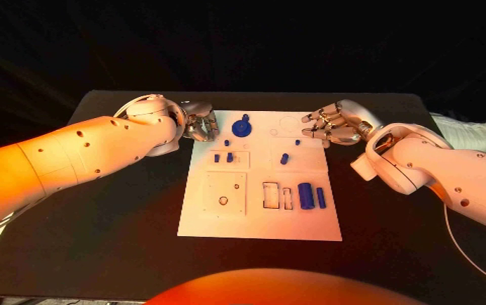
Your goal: Assemble the parts on the task board
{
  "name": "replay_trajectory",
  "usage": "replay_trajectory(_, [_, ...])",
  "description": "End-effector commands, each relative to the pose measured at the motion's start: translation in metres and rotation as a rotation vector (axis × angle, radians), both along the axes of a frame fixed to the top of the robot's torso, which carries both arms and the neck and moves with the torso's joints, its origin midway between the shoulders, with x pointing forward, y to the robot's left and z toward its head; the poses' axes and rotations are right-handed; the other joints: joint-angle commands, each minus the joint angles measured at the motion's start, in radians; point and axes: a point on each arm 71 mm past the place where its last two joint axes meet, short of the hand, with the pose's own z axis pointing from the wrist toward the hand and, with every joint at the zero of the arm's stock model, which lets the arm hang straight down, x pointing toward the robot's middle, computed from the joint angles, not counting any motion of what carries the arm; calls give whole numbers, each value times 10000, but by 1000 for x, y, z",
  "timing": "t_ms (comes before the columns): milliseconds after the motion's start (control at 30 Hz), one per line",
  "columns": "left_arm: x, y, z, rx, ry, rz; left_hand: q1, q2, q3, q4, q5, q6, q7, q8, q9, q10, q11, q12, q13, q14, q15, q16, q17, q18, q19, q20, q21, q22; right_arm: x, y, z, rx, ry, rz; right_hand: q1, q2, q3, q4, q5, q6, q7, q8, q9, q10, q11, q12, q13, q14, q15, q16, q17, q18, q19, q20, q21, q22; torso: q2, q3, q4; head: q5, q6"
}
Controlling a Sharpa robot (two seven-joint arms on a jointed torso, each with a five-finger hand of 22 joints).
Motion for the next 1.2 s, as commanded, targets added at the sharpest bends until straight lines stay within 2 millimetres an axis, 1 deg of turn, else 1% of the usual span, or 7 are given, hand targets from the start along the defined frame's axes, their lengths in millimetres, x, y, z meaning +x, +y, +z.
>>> replay_trajectory(33, [0, 6, 9, -2670, 5, 908, 122, -37, 161, -46, -22, 201, 49, 81, 16, 47, 38, 90, -31, -329, 13, -476, -695, 227, -330, 15, -801, -348, 2, -4, 2, 188, -358, 31, 219, -92, 266, 29, 21, 124, 286, 23, 5, 61, 247, -960, -1165, -311, 165, -1185, -614, 37, -208, 150, -857, -568, 0, 11, -12, -54, 62])
replay_trajectory(200, [-2, 20, 18, -6466, 345, 2005, 12, 59, 252, -21, -36, 342, 138, 116, 3, 7, 89, 231, -77, -923, 42, -1487, -2078, 484, -983, 35, -2414, -1068, 5, -14, 0, 118, -454, -41, 751, -401, 949, -178, -56, 210, 430, -14, -9, 307, 376, -2051, -2836, -1294, 611, -3460, -1996, -7, -989, 495, -2491, -1562, -6, 3, 12, -158, 189])
replay_trajectory(267, [-5, 23, 22, -7710, 302, 2235, -54, 90, 193, 7, -37, 323, 171, 105, -8, -102, 119, 262, -107, -1242, 75, -1976, -2742, 587, -1303, 57, -3125, -1389, 7, -18, 0, 9, -520, -87, 895, -464, 1225, -327, -124, 341, 335, 6, 3, 581, 318, -2205, -3321, -1138, 595, -3937, -2392, 41, -789, 563, -2739, -1763, -6, 10, 14, -234, 246])
replay_trajectory(433, [-14, 31, 28, -10584, 492, 2876, -249, 153, -81, 136, -39, 377, 142, 148, 1, -149, 113, 413, -117, -1561, 97, -2455, -3402, 646, -1565, 101, -3655, -1659, 11, -26, 3, -1282, -1266, -166, 830, -434, 1398, -498, -280, 667, 145, 57, 28, 1363, 125, -2170, -3800, 200, 244, -3869, -2563, 80, 163, 279, -2404, -1661, 16, -19, 22, -425, 357])
replay_trajectory(700, [-26, 35, 28, -13778, 1560, 4084, -498, 203, -512, 231, 121, 289, 145, 160, -9, -314, 133, 595, -123, -2014, 158, -2743, -3838, 637, -1818, 172, -3959, -1831, 12, -13, 3, -4829, -2707, 600, 528, -601, 1394, -510, -667, 1005, -146, 26, 18, 1724, -178, -2540, -4293, 2253, -216, -3050, -2055, 81, 1480, -193, -1590, -1265, 16, 2, 37, -580, 429])
replay_trajectory(867, [-33, 29, 29, -14327, 1964, 4090, -526, 239, -602, 238, 126, 267, 153, 163, -10, -289, 131, 673, -109, -2035, 158, -2726, -3853, 644, -1821, 177, -4005, -1868, 14, 5, 2, -6301, -3125, 1150, 391, -776, 1526, -385, -814, 1061, -270, -24, 2, 1407, -185, -2985, -4669, 2525, -252, -2671, -1665, 61, 1741, -282, -1319, -1086, 27, -10, 32, -664, 456])
replay_trajectory(1200, [-44, 10, 30, -14784, 2846, 3729, -712, 276, -848, 325, 169, 160, 197, 143, -19, -376, 161, 784, -106, -2082, 192, -2687, -3894, 640, -1817, 213, -4130, -1976, 21, 36, -5, -7675, -3027, 1976, 303, -865, 1665, -334, -824, 994, -391, -41, -9, 1096, -167, -3125, -5058, 2448, -247, -2443, -1346, 61, 1711, -285, -1228, -979, 39, -18, 39, -617, 380])
